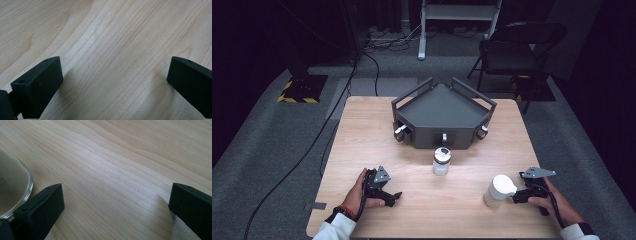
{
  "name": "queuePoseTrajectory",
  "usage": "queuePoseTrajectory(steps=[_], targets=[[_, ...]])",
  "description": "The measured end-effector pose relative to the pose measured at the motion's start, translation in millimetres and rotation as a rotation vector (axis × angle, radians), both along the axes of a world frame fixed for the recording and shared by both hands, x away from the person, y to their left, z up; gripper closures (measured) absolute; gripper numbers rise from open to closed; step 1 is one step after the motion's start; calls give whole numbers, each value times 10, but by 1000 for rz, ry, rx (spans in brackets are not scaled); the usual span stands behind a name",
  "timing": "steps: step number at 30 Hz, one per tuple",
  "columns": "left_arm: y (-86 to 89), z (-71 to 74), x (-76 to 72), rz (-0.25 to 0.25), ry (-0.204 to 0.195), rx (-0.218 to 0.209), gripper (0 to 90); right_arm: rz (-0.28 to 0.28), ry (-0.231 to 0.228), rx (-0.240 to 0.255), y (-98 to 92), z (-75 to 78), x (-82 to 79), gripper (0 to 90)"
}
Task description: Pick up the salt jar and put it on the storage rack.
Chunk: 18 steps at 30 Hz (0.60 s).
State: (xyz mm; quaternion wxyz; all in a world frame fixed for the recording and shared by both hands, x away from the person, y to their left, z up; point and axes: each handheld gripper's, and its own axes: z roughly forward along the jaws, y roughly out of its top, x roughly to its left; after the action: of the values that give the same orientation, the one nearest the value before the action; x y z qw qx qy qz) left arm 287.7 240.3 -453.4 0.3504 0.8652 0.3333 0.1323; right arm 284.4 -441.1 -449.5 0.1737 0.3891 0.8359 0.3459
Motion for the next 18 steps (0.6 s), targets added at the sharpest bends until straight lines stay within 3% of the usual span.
queuePoseTrajectory(steps=[18], targets=[[8,-2,-14,3,-2,0,1,8,-1,-1,-6,0,-8,0]])
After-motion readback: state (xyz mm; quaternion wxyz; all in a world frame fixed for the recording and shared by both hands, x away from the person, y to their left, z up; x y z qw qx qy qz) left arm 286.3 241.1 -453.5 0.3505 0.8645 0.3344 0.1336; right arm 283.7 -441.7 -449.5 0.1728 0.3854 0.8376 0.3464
